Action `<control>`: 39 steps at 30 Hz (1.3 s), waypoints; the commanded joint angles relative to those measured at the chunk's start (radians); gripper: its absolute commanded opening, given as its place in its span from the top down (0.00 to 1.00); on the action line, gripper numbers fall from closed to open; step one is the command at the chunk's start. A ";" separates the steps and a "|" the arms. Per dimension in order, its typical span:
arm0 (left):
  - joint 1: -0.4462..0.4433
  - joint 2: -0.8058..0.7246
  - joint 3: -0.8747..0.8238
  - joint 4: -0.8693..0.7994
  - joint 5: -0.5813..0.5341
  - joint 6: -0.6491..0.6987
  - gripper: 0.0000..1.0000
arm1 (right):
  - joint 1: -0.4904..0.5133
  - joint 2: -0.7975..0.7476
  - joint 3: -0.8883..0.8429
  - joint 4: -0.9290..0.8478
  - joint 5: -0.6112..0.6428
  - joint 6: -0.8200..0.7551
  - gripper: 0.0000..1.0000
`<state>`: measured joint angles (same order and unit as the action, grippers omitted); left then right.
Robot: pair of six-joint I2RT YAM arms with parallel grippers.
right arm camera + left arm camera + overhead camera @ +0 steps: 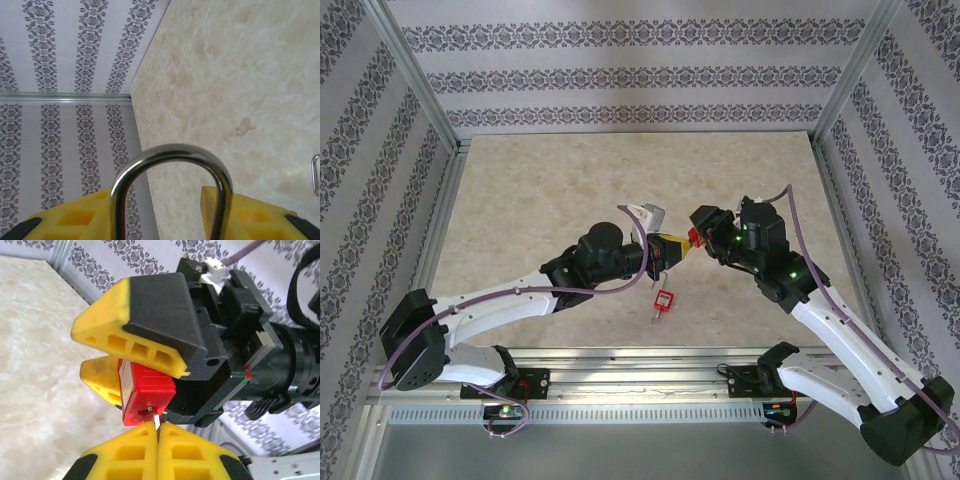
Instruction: Unlock with the key
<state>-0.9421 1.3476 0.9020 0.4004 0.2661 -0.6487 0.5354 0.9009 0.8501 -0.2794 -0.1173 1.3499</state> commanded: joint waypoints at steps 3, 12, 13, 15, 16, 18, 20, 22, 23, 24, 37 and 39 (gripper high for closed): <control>0.016 0.051 -0.072 0.196 0.020 -0.334 1.00 | 0.042 -0.031 0.043 0.109 -0.053 -0.047 1.00; 0.023 0.087 -0.090 0.307 0.014 -0.463 1.00 | 0.055 -0.042 0.052 0.106 -0.037 -0.074 1.00; 0.023 0.075 -0.081 0.267 0.006 -0.446 1.00 | 0.054 -0.040 0.052 0.108 -0.040 -0.075 1.00; 0.026 0.040 -0.089 0.230 -0.013 -0.410 0.99 | 0.054 -0.039 0.055 0.104 -0.043 -0.074 1.00; 0.029 0.023 -0.086 0.194 -0.021 -0.393 0.94 | 0.054 -0.040 0.056 0.100 -0.041 -0.074 1.00; 0.030 -0.016 -0.085 0.116 -0.041 -0.354 0.84 | 0.054 -0.041 0.056 0.095 -0.038 -0.074 1.00; 0.030 -0.039 -0.086 0.071 -0.048 -0.338 0.82 | 0.052 -0.039 0.058 0.089 -0.035 -0.074 1.00; 0.029 -0.051 -0.079 0.038 -0.043 -0.321 0.74 | 0.053 -0.032 0.058 0.094 -0.036 -0.070 1.00; 0.029 -0.053 -0.074 0.024 -0.037 -0.315 0.72 | 0.053 -0.027 0.061 0.092 -0.039 -0.070 1.00; 0.028 -0.057 -0.067 0.009 -0.034 -0.308 0.71 | 0.055 -0.023 0.064 0.090 -0.039 -0.070 1.00; -0.031 -0.079 0.030 -0.209 -0.081 -0.153 0.67 | 0.060 -0.020 0.055 0.062 -0.020 -0.064 1.00; -0.038 -0.073 0.038 -0.216 -0.081 -0.142 0.69 | 0.062 -0.019 0.056 0.056 -0.019 -0.064 1.00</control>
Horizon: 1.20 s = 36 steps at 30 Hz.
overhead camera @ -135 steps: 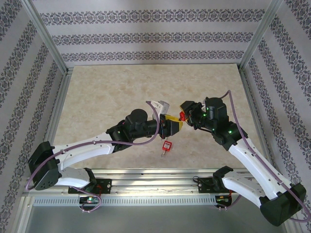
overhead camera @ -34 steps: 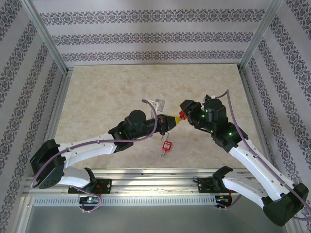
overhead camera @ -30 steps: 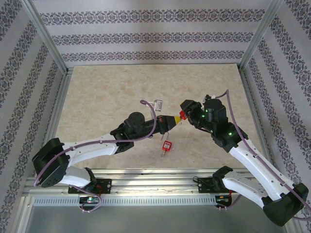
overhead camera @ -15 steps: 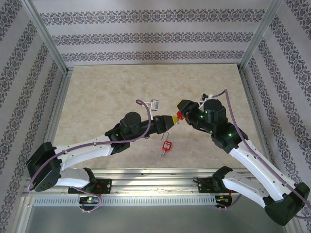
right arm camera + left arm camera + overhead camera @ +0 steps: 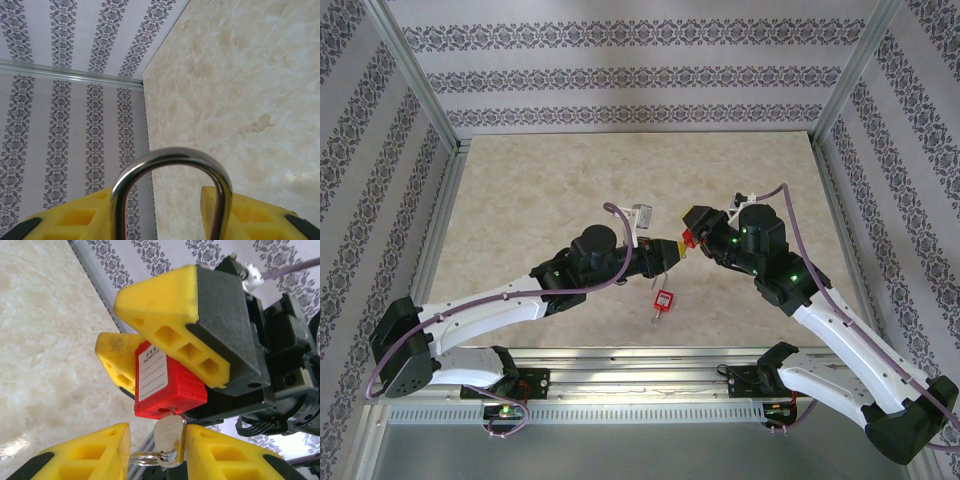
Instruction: Unlock with the key
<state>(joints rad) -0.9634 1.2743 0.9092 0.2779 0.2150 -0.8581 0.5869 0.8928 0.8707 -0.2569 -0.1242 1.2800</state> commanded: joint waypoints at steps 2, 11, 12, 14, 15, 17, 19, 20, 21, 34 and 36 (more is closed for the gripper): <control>-0.021 0.004 0.038 -0.119 -0.043 0.084 0.73 | 0.011 -0.011 0.034 0.034 -0.011 0.008 1.00; -0.029 0.029 0.079 -0.157 -0.055 0.124 0.89 | 0.020 -0.014 0.035 0.020 0.004 0.010 1.00; -0.033 0.041 0.095 -0.173 -0.057 0.135 0.91 | 0.024 -0.014 0.034 0.021 0.005 0.013 1.00; -0.043 0.060 0.121 -0.206 -0.069 0.160 0.96 | 0.034 -0.011 0.039 0.019 0.012 0.021 1.00; -0.047 0.070 0.135 -0.220 -0.074 0.178 0.98 | 0.040 -0.011 0.043 0.015 0.018 0.026 1.00; -0.065 0.090 0.166 -0.265 -0.108 0.223 1.00 | 0.052 -0.005 0.047 0.011 0.026 0.041 1.00; -0.077 0.117 0.198 -0.307 -0.134 0.269 1.00 | 0.064 0.000 0.052 0.010 0.029 0.056 1.00; -0.082 0.127 0.208 -0.318 -0.147 0.288 1.00 | 0.068 0.002 0.051 0.013 0.029 0.064 1.00; -0.087 0.133 0.215 -0.321 -0.157 0.306 1.00 | 0.073 0.004 0.050 0.020 0.032 0.071 1.00; -0.234 0.189 0.286 -0.346 -0.415 0.814 1.00 | 0.077 -0.001 0.037 0.022 0.030 0.138 1.00; -0.267 0.192 0.271 -0.314 -0.458 0.942 1.00 | 0.069 0.004 0.040 0.023 0.017 0.145 1.00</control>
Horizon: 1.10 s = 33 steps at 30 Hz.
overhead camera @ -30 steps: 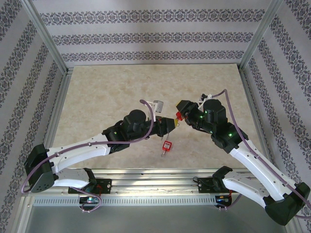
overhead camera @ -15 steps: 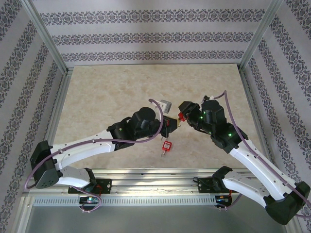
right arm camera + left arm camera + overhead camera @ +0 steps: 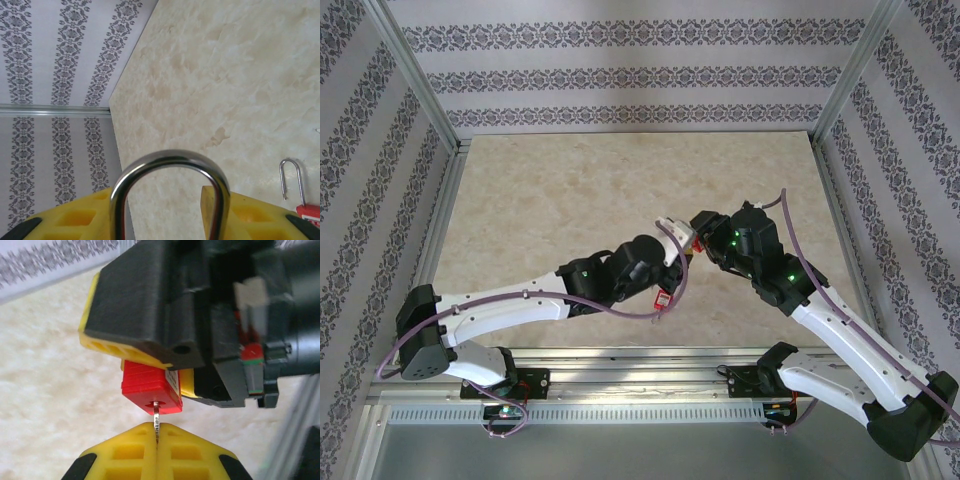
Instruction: Unlock with the key
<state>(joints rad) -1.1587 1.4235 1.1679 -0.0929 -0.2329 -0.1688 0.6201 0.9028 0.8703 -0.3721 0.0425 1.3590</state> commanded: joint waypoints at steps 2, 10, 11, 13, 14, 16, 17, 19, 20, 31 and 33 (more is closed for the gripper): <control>-0.090 0.045 -0.007 0.088 -0.035 0.354 1.00 | 0.028 -0.004 0.042 0.138 -0.159 0.072 1.00; -0.130 0.036 -0.104 0.218 -0.040 0.717 1.00 | -0.032 -0.011 0.054 0.111 -0.211 0.077 1.00; -0.135 0.035 -0.117 0.230 -0.036 0.760 1.00 | -0.036 -0.011 0.054 0.109 -0.216 0.078 1.00; -0.142 0.038 -0.138 0.245 -0.028 0.854 1.00 | -0.046 -0.006 0.055 0.108 -0.231 0.082 1.00; -0.143 0.041 -0.146 0.253 -0.026 0.894 1.00 | -0.051 -0.003 0.057 0.107 -0.236 0.083 1.00; -0.146 0.041 -0.155 0.257 -0.019 0.962 1.00 | -0.055 0.001 0.060 0.103 -0.240 0.083 1.00; -0.147 0.042 -0.159 0.254 -0.011 0.999 1.00 | -0.055 0.004 0.060 0.102 -0.243 0.085 1.00; -0.152 0.044 -0.169 0.267 -0.006 1.075 1.00 | -0.057 0.006 0.059 0.104 -0.246 0.089 1.00; -0.152 0.045 -0.167 0.266 -0.008 1.100 1.00 | -0.058 0.007 0.058 0.103 -0.248 0.089 1.00; -0.161 0.032 -0.200 0.264 -0.019 1.295 1.00 | -0.072 -0.015 0.013 0.105 -0.253 0.106 1.00; -0.162 0.023 -0.209 0.269 -0.028 1.330 1.00 | -0.075 -0.016 0.010 0.102 -0.254 0.106 1.00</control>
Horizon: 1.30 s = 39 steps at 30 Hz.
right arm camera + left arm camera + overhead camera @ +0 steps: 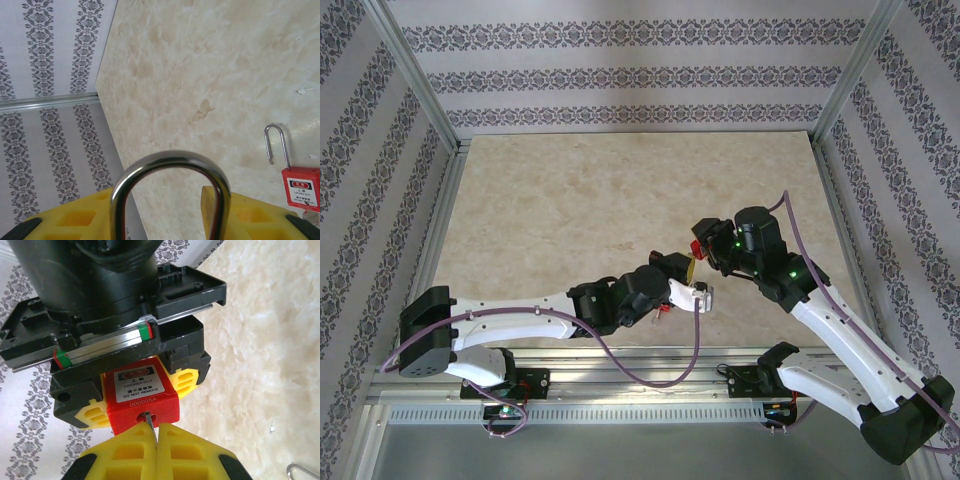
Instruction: Unlock with the key
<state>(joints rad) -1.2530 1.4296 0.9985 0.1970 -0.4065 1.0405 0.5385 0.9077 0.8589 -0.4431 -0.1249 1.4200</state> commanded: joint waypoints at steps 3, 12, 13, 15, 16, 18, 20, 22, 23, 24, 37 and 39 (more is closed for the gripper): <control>-0.068 -0.011 -0.044 0.007 0.136 0.086 1.00 | 0.001 -0.020 0.016 0.175 -0.088 0.044 1.00; -0.091 -0.228 -0.063 -0.033 0.259 -0.510 0.00 | -0.020 -0.018 0.020 0.169 -0.100 0.041 1.00; -0.091 -0.258 -0.085 -0.026 0.255 -0.560 0.00 | -0.021 -0.017 0.020 0.169 -0.101 0.041 1.00; -0.091 -0.317 -0.133 0.004 0.221 -0.654 0.00 | -0.024 -0.016 0.022 0.169 -0.101 0.040 1.00; -0.090 -0.348 -0.159 0.022 0.205 -0.698 0.00 | -0.025 -0.014 0.022 0.169 -0.100 0.037 1.00; -0.072 -0.388 -0.174 0.021 0.148 -0.848 0.01 | -0.026 -0.011 0.020 0.172 -0.100 0.037 1.00; -0.046 -0.388 -0.137 -0.056 0.185 -0.999 0.00 | -0.026 -0.005 0.022 0.177 -0.099 0.037 1.00; -0.043 -0.360 -0.101 -0.089 0.205 -1.092 0.00 | -0.025 0.001 0.027 0.177 -0.101 0.032 1.00; -0.031 -0.344 -0.079 -0.109 0.210 -1.158 0.00 | -0.024 0.004 0.028 0.178 -0.101 0.031 1.00; -0.011 -0.332 -0.064 -0.119 0.227 -1.231 0.00 | -0.022 0.005 0.030 0.177 -0.099 0.030 1.00; 0.092 -0.161 0.032 -0.127 0.242 -1.732 0.10 | 0.005 0.004 0.040 0.169 -0.072 0.018 1.00; 0.096 -0.145 0.033 -0.107 0.224 -1.731 0.11 | 0.014 0.003 0.042 0.165 -0.065 0.016 1.00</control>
<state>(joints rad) -1.1690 1.2778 0.9936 0.0971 -0.1436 -0.6159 0.5358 0.9134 0.8658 -0.3023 -0.2062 1.4445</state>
